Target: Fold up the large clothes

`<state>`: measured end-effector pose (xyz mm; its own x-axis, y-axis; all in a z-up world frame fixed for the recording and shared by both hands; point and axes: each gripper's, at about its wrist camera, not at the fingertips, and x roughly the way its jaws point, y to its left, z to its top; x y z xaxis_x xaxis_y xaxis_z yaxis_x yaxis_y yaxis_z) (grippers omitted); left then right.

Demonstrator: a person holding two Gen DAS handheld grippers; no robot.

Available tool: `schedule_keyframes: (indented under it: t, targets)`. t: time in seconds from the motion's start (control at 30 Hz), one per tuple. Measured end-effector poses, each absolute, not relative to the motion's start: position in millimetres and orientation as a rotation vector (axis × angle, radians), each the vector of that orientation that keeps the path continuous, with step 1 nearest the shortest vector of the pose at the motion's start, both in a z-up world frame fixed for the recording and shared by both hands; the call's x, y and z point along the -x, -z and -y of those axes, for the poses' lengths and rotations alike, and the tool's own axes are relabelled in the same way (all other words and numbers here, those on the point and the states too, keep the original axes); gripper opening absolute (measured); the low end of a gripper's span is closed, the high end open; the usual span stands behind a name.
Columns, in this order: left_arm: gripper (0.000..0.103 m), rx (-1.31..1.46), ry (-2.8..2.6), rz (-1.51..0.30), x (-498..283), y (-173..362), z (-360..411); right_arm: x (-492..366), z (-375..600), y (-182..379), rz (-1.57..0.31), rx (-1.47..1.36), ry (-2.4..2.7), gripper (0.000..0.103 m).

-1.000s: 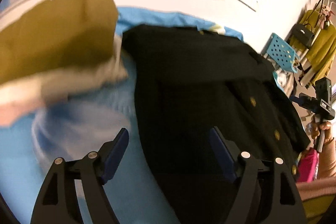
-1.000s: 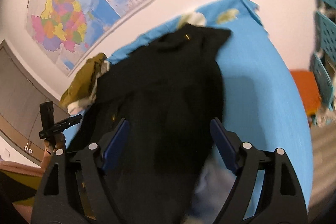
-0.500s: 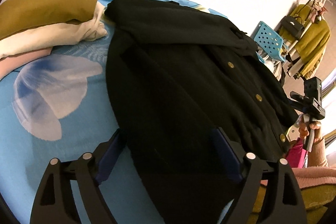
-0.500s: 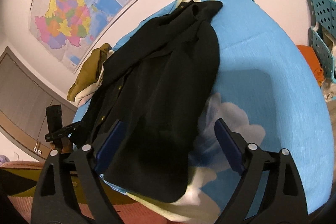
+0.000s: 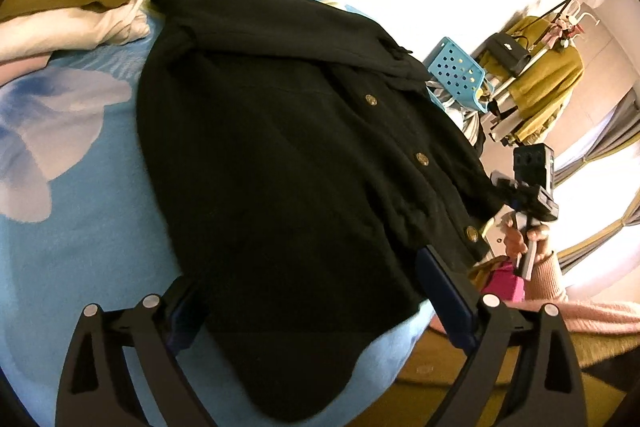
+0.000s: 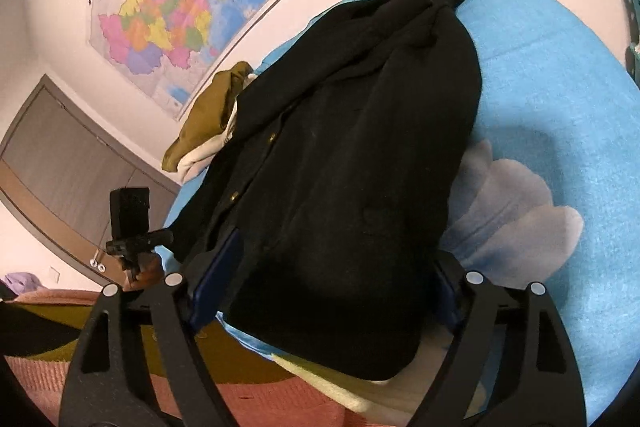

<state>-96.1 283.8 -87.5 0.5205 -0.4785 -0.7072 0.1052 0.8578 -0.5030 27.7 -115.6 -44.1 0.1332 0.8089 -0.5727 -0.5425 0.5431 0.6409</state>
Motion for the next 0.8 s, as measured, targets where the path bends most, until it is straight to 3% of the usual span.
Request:
schedule_keyframes:
  t: [0.03,0.13,0.17,0.23,0.3,0.33,0.4,0.8]
  targets:
    - [0.091,0.429,0.359,-0.961,92,89,-279,-28,114,44,-1.039,-0.313,-1.011,0.082]
    - [0.073,0.433,0.329,-0.959,82,90,-271,-28,107,46,-1.039,-0.341,-1.050,0.076]
    - [0.059,0.423,0.298,-0.963,80,91,-269,-28,106,46,-1.043,-0.349,-1.053,0.071]
    - [0.044,0.449,0.261,-0.971,77,93,-276,-29,107,47,-1.049,-0.374,-1.049,0.064]
    - [0.023,0.494,0.233,-0.977,77,96,-283,-30,109,51,-1.056,-0.419,-1.041,0.041]
    - [0.018,0.512,0.221,-0.985,77,97,-286,-30,109,53,-1.058,-0.446,-1.053,0.021]
    - [0.008,0.559,0.221,-0.975,80,95,-293,-26,109,46,-1.027,-0.453,-1.053,0.014]
    - [0.006,0.565,0.325,-0.629,161,-20,-316,48,161,-91,-0.569,-0.451,-1.173,0.008]
